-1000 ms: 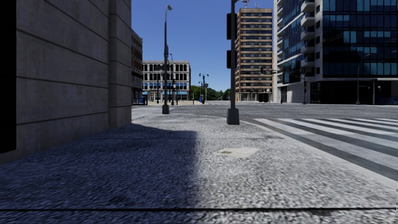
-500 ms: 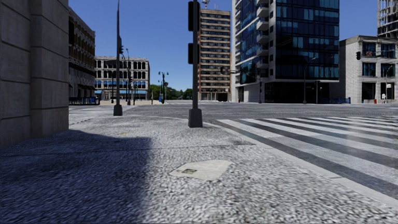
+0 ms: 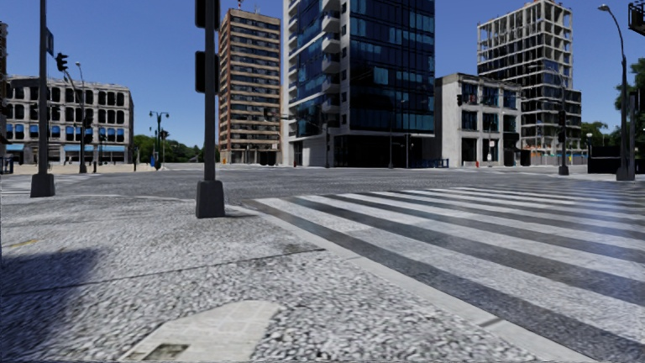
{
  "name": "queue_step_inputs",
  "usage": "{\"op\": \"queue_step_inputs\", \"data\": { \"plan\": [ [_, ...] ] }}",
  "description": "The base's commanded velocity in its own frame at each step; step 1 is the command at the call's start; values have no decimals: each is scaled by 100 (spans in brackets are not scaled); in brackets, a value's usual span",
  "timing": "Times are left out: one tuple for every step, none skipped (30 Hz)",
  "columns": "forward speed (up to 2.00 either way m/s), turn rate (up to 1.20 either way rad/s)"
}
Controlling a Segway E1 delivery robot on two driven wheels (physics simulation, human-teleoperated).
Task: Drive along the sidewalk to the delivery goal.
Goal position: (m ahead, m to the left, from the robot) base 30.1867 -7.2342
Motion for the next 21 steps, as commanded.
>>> {"op": "queue_step_inputs", "data": {
  "plan": [
    [147, -67],
    [147, -67],
    [147, -67],
    [147, -67],
    [147, -67],
    [147, -67],
    [147, -67],
    [147, -67],
    [147, -67],
    [147, -67],
    [147, -67],
    [147, -67],
    [145, -67],
    [137, -67],
    [132, -67],
    [128, -67],
    [125, -67],
    [124, -67],
    [123, -67],
    [123, -67],
    [123, -67]
  ]
}}
